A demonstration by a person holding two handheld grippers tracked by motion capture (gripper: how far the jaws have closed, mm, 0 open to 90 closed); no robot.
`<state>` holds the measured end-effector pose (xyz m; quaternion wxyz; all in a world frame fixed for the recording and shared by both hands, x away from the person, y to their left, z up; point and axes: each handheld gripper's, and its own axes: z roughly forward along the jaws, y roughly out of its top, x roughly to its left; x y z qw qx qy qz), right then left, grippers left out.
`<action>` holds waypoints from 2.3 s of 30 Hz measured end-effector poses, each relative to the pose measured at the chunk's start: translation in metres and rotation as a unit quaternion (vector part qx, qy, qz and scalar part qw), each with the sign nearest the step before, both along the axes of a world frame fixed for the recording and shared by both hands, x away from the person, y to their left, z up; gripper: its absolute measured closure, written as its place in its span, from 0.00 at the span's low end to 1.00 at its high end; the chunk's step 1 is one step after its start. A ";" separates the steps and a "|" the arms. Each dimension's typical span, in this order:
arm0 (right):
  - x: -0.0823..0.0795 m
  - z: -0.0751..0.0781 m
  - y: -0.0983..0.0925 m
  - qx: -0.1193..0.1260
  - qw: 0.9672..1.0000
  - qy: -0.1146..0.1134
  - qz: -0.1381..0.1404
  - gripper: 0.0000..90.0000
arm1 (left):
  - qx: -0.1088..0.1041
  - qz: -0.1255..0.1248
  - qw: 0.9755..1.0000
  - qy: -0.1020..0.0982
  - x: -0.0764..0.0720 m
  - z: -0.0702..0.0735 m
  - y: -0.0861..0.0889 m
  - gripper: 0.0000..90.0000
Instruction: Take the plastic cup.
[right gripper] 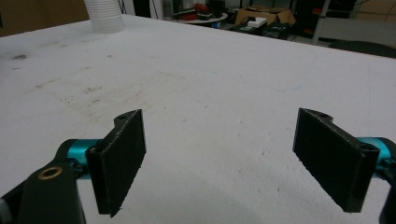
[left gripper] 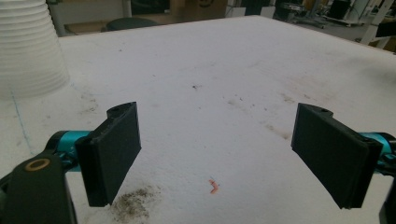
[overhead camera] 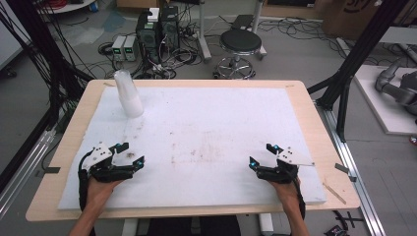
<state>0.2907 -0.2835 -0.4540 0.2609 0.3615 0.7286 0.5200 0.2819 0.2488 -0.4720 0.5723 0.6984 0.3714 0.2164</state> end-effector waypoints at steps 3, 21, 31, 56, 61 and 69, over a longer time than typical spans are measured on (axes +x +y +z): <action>0.001 0.000 -0.001 0.001 1.000 0.003 -0.004 0.19 | 0.001 0.000 1.000 -0.001 0.000 0.000 0.000 0.17; 0.003 0.000 -0.001 0.007 1.000 0.012 -0.003 0.19 | -0.012 -0.005 1.000 -0.002 0.000 0.000 0.002 0.17; 0.003 0.000 -0.003 0.017 1.000 0.016 -0.007 0.19 | -0.016 0.001 1.000 -0.005 -0.001 0.000 0.003 0.17; 0.001 0.000 -0.004 0.019 1.000 0.006 -0.002 0.19 | -0.013 0.100 0.993 -0.060 0.050 0.107 0.041 0.17; 0.002 0.000 -0.005 0.026 1.000 0.011 -0.002 0.19 | 0.001 0.102 0.993 -0.058 0.061 0.120 0.042 0.17; 0.001 0.000 -0.005 0.026 1.000 0.008 -0.003 0.19 | 0.029 0.109 0.993 -0.040 0.097 0.145 0.044 0.17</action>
